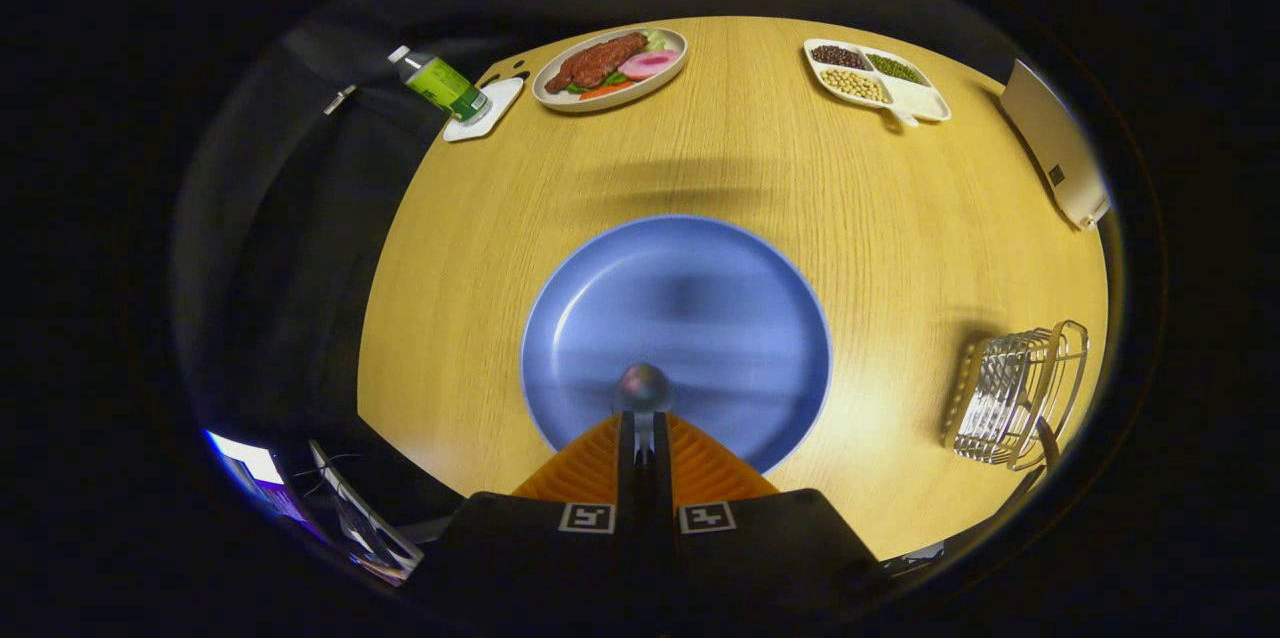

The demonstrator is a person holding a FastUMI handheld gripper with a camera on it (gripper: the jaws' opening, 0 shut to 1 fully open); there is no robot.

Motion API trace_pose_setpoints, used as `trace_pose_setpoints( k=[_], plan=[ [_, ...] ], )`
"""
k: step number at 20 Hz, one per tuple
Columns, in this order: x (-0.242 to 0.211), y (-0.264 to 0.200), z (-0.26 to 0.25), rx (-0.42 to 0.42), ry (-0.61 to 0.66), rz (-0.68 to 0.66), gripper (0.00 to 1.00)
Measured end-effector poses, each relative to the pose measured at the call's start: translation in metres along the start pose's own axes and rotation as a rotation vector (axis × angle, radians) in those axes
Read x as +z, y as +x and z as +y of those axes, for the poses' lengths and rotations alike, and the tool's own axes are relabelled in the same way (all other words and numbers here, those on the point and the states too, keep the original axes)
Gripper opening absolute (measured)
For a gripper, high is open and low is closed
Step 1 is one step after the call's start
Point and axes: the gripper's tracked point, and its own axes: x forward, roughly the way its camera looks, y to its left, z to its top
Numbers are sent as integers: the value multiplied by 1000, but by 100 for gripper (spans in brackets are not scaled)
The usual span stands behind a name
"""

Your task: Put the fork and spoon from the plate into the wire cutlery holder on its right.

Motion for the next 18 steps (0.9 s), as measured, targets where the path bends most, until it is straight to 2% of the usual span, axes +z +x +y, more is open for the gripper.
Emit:
trace_pose_setpoints(
  k=[1, 5, 7, 9, 10, 15, 18],
  plan=[
    [6, -3, -2, 7, 6, -10, 6],
    [14, -11, -21, -30, -40, -3, 5],
    [6, -4, -22, -19, -63, 35, 5],
    [-21, 7, -19, 3, -105, 124, 5],
    [-31, 12, -20, 11, -145, 161, 8],
    [-53, 38, -47, -79, -386, 222, 46],
    [-59, 55, -52, -122, -482, 232, 42]
  ],
)
